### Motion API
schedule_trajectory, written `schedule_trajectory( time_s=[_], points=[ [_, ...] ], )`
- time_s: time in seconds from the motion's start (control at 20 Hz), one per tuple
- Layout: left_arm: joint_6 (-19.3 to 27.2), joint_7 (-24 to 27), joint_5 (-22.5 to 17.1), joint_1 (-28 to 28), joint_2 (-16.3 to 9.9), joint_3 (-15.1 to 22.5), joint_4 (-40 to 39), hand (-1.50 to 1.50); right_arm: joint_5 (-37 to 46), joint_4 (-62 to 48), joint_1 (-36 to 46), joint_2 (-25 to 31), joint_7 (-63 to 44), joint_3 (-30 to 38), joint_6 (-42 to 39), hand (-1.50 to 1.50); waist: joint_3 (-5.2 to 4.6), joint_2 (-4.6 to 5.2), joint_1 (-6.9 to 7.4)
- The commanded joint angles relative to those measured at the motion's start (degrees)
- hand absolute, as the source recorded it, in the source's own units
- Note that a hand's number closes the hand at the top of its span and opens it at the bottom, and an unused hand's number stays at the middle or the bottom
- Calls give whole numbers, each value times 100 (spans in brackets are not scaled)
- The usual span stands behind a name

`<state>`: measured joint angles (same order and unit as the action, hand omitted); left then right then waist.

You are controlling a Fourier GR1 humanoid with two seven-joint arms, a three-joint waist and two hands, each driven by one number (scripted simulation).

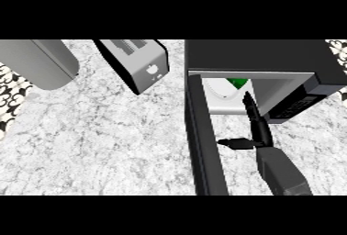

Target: Pick up the milk, place it into the microwave and close the microwave

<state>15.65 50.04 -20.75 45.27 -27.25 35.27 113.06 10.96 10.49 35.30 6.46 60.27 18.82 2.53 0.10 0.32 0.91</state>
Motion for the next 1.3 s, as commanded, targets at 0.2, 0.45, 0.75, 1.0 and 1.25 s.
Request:
schedule_trajectory(
  time_s=[0.2, 0.45, 0.75, 1.0, 1.25],
  points=[
    [91, -276, 221, -155, -114, 169, -17, -150, 30, 599, -952, 234, 435, -307, -764, -150, -12, -47, -97],
    [349, -934, 492, -924, 418, 529, -322, -150, -206, 1076, -1427, 429, 516, -225, -991, -150, -11, -36, -145],
    [-119, -1337, 728, -1502, 202, 771, -774, -150, -416, 1705, -2176, 985, 544, -227, -1524, 150, -13, -39, -220],
    [341, -1983, 1628, -1944, 546, 1327, -899, 150, -763, 2076, -2706, 1392, 197, -132, -2023, -150, -9, -45, -182],
    [165, -2746, 1618, -2843, 1013, 1214, -1212, 150, -1201, 2089, -3003, 1736, 307, 96, -2524, -150, -5, -30, -170]
  ],
)
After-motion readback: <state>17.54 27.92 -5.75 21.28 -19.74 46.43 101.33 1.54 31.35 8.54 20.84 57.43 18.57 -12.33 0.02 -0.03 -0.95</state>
